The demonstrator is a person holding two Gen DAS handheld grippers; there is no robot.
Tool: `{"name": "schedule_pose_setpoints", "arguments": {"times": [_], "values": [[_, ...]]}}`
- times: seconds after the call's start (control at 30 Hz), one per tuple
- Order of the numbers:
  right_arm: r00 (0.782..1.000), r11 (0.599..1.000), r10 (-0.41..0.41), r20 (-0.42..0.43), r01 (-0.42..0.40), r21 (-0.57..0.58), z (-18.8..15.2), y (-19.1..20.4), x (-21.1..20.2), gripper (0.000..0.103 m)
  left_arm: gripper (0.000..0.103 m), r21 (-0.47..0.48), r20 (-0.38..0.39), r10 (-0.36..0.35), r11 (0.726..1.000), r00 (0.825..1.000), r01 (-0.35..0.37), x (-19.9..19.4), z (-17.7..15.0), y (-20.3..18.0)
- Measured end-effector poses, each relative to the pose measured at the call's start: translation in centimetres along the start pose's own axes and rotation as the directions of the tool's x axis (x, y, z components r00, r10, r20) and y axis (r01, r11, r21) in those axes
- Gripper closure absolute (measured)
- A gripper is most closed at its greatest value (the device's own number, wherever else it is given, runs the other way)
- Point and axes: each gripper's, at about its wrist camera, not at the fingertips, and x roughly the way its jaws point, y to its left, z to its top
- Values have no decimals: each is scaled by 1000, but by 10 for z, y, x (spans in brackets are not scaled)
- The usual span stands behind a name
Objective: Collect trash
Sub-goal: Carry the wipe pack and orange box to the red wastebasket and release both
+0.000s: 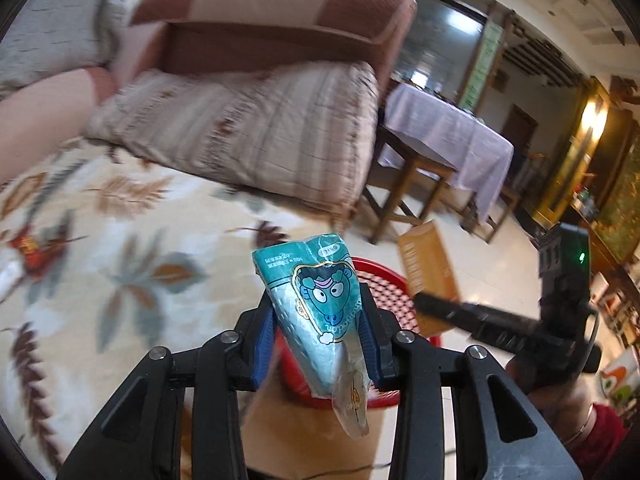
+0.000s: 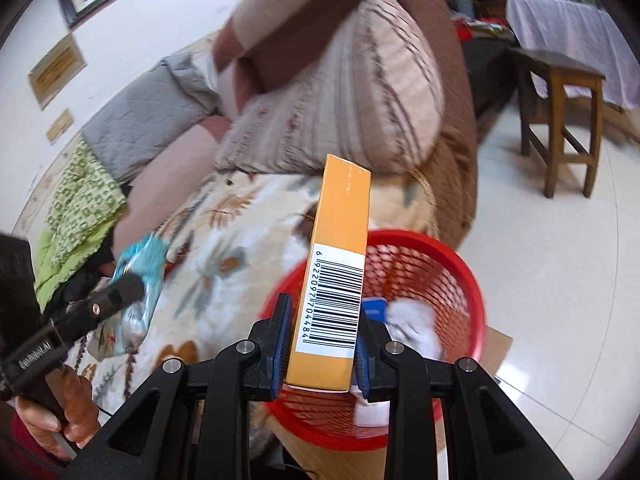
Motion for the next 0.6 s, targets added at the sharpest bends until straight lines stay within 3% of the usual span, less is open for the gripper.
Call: {"name": "schedule_pose_setpoints", "arguments": {"times": [0.03,0.13,0.27,0.43,0.6], "values": [[1000,1000,-13,-7,13,5,-1,-5,3,73,64,-3,-20,-22,1000,1000,22,14,4,-6],[998,997,-65,-19,66,39,-3,-20,11,52,45,-16,-55,-41,999,998,40,36,9,-14],[998,996,-64,11,63,58,-2,-26,7,51,41,-56,-51,-46,997,998,43,33,9,-6],[1000,999,-23,19,22,40,0,-10,7,51,38,-95,-28,49,994,998,-52,2,-1,30],[999,999,49,0,-49,-23,-2,29,17,51,37,-139,-2,184,973,983,-183,-48,-22,77]]}}
